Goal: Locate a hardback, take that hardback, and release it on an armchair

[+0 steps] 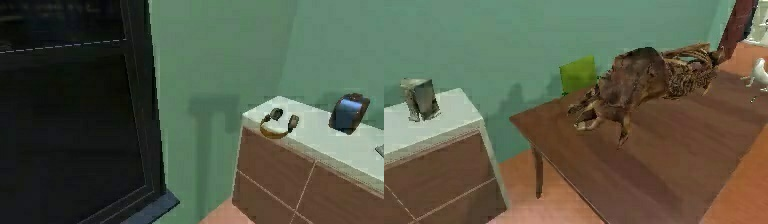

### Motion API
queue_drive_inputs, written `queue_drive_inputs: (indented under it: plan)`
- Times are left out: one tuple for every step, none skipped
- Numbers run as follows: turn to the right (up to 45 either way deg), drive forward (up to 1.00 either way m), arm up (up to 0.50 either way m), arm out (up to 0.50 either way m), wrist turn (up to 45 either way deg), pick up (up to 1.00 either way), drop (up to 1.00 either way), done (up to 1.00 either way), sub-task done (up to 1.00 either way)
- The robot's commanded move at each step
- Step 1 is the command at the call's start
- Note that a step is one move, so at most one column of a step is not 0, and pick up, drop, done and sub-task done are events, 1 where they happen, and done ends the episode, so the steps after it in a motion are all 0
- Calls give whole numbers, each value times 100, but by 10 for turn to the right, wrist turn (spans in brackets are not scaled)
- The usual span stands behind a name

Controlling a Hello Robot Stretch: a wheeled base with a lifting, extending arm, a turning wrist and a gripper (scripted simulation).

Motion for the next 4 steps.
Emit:
queue_drive_inputs:
  plan:
    - [450,0,0,0,0,0,0,0,0]
    - [60,0,0,0,0,0,0,0,0]
    - [0,30,0,0,0,0,0,0,0]
    - [-450,0,0,0,0,0,0,0,0]
